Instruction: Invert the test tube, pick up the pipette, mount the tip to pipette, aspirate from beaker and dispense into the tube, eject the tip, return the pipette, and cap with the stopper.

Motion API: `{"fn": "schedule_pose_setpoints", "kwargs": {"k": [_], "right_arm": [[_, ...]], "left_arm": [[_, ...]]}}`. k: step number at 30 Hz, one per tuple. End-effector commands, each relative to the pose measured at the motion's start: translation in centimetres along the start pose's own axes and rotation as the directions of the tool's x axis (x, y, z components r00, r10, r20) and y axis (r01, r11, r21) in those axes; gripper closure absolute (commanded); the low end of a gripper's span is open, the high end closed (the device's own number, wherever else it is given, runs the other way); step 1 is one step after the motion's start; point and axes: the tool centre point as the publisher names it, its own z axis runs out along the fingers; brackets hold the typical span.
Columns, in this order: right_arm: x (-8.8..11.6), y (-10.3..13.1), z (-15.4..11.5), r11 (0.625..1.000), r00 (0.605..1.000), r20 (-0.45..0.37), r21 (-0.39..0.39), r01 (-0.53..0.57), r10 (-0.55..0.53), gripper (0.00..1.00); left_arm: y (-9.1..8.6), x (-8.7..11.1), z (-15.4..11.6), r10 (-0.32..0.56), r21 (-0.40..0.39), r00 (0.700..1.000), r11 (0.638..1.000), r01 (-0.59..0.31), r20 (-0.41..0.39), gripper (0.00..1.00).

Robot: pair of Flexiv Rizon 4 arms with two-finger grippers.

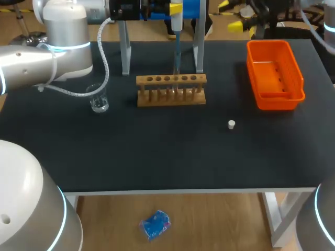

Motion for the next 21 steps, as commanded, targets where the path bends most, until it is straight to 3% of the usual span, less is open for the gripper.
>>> {"fn": "schedule_pose_setpoints", "kwargs": {"k": [1,4,21], "right_arm": [[0.7,-2.8,1.0,1.0,0.974,0.228,0.001,-0.003,0.002,0.0],[0.4,-4.5,1.8,1.0,0.975,0.219,0.014,-0.022,0.019,0.0],[0.4,-4.5,1.8,1.0,0.975,0.219,0.014,-0.022,0.019,0.0]], "left_arm": [[-0.1,0.1,0.1,-0.001,-0.003,1.0,1.0,0.001,0.003,1.0],[-0.1,0.1,0.1,-0.001,-0.003,1.0,1.0,0.001,0.003,1.0],[-0.1,0.1,0.1,-0.001,-0.003,1.0,1.0,0.001,0.003,1.0]]}}
